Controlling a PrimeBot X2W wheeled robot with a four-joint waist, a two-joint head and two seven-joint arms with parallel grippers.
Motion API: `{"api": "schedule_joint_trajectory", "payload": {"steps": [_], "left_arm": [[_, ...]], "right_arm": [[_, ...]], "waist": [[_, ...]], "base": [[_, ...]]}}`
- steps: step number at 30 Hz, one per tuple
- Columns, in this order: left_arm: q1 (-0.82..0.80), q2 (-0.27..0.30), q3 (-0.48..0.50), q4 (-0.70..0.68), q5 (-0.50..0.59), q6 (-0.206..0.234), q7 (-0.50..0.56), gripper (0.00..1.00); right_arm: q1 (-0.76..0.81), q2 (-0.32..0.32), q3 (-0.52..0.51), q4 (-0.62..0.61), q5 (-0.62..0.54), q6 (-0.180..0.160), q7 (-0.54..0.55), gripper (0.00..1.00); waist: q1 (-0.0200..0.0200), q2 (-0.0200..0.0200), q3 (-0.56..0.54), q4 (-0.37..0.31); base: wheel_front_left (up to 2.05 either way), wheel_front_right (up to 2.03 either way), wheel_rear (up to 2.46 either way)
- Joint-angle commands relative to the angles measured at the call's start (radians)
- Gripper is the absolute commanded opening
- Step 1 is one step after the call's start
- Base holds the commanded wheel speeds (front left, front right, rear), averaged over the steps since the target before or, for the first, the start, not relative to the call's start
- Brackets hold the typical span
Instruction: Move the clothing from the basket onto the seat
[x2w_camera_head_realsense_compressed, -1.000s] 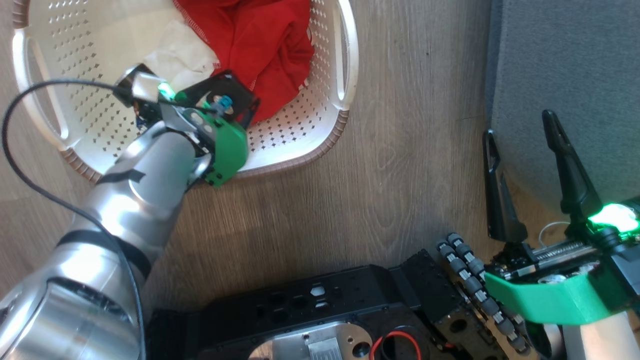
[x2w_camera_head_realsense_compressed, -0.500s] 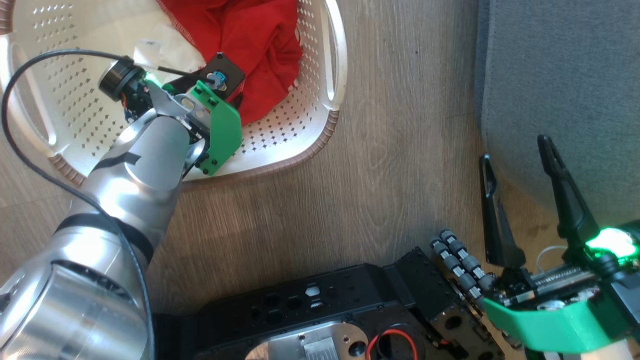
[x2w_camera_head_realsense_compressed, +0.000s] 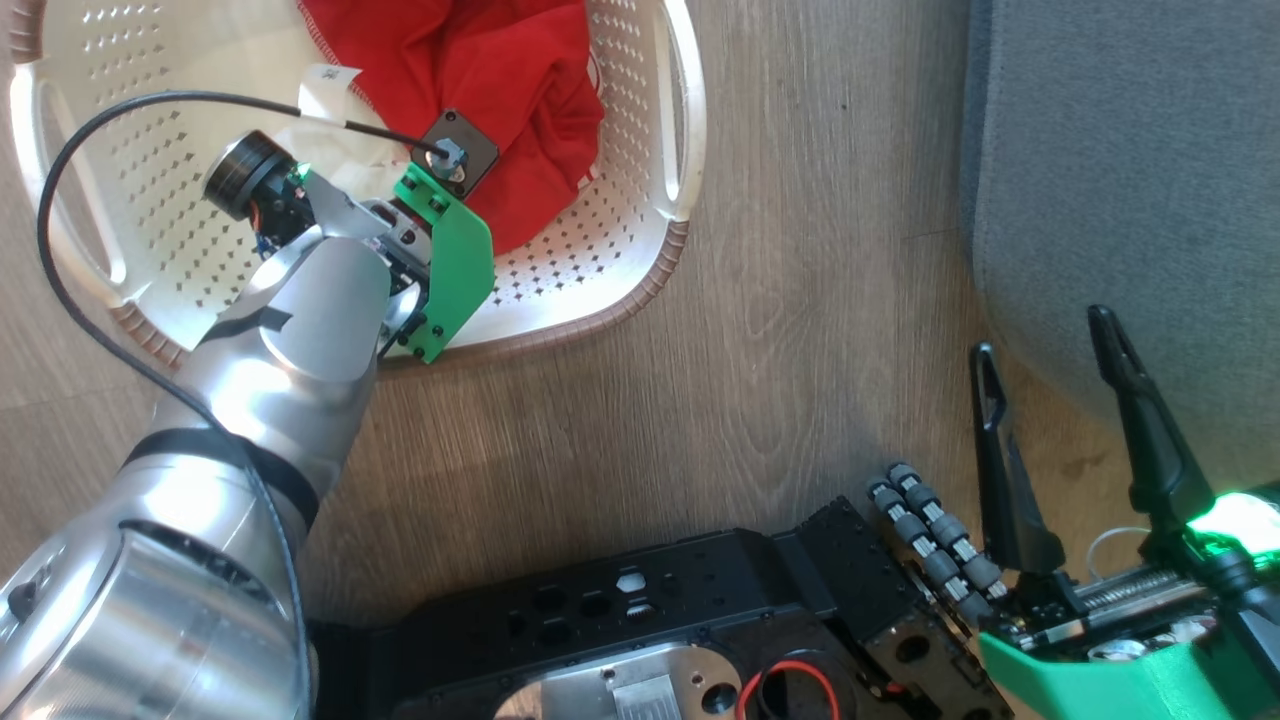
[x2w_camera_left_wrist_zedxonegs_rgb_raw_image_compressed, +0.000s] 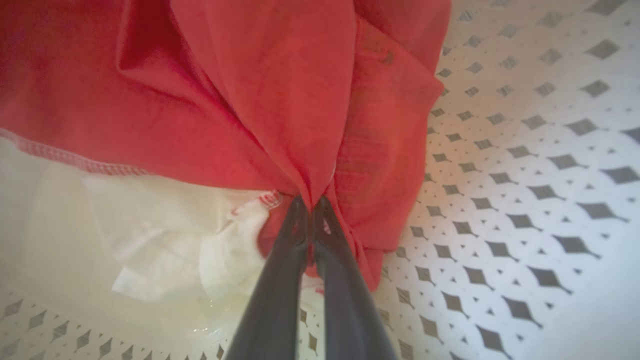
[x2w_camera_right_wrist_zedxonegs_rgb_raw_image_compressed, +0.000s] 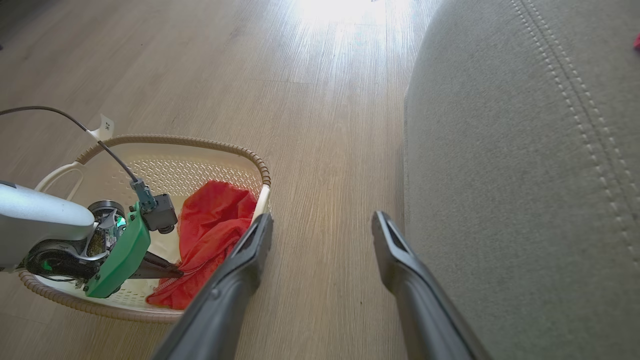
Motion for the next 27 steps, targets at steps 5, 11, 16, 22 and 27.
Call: {"api": "schedule_joint_trajectory", "payload": {"steps": [5,11,16,22,27], "left_arm": [[0.015,0.009,-0.005,-0.017,-0.031,0.011,-0.006,0.0],[-0.009,0.009,-0.018,-0.013,-0.048,0.015,-0.038,0.0],[-0.011,0.012,-0.019,-0.007,-0.064,0.009,-0.055,0.0],[-0.022,0.036,-0.012,-0.004,-0.08,0.011,-0.088,0.0],[-0.032,0.064,-0.006,-0.003,-0.092,0.017,-0.123,0.0]], "right_arm": [[0.058,-0.008,0.016,-0.033,-0.014,0.0,-0.006,1.0],[0.011,-0.008,0.027,-0.015,-0.023,0.0,-0.006,1.0],[-0.052,-0.008,0.013,0.004,-0.003,0.0,-0.006,1.0],[-0.16,-0.008,0.03,0.052,0.021,0.0,-0.006,1.0],[-0.246,-0.008,0.039,0.097,0.045,0.0,-0.006,1.0]], "waist": [[0.0,0.0,0.004,0.015],[0.0,0.0,0.001,0.03],[0.0,0.0,-0.02,0.021],[0.0,0.0,-0.057,0.007],[0.0,0.0,-0.103,0.001]], "base": [[0.0,0.0,0.0],[0.0,0.0,0.0],[0.0,0.0,0.0],[0.0,0.0,0.0],[0.0,0.0,0.0]]}}
